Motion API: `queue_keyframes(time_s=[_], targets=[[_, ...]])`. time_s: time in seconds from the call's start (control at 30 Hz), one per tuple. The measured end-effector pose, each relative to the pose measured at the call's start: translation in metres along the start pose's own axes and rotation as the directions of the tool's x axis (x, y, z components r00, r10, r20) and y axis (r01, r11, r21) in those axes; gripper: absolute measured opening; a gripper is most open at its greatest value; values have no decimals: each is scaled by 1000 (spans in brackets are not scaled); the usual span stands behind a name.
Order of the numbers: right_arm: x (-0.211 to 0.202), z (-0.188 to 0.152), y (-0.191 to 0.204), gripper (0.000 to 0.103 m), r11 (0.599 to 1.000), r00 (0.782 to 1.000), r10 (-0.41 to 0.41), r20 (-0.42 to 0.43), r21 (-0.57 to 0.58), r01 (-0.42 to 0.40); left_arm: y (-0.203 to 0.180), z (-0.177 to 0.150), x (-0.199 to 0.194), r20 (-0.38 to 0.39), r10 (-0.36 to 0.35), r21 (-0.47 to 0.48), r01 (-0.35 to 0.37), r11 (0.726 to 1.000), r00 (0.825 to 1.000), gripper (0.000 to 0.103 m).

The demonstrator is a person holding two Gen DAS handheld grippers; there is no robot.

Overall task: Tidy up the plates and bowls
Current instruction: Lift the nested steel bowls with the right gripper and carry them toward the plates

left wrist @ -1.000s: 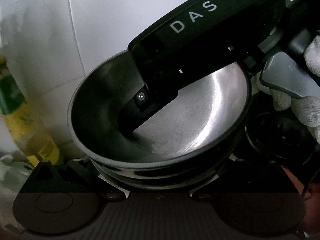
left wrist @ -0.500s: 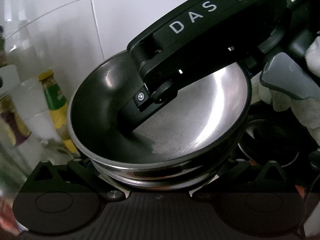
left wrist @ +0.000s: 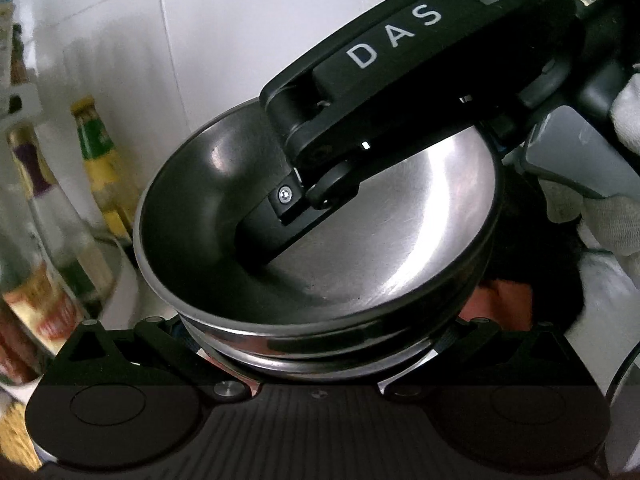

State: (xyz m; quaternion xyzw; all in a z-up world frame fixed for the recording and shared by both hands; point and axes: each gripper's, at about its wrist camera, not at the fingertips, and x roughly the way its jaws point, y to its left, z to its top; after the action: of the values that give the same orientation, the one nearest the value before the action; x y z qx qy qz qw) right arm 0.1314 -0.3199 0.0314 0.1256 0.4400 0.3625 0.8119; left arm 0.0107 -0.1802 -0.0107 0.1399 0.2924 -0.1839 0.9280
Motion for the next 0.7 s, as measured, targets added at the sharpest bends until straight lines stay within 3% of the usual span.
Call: queue_keyframes(time_s=[0.33,0.7], targets=[[-2,-63,1,70,995,999,-29,-27,96,31,-22,-51,-10,-44,-41,5,42,999,998,103],[16,-84,-16,70,992,998,-60,16,114,58,-7,-55,45,-55,-41,19,42,999,998,103]])
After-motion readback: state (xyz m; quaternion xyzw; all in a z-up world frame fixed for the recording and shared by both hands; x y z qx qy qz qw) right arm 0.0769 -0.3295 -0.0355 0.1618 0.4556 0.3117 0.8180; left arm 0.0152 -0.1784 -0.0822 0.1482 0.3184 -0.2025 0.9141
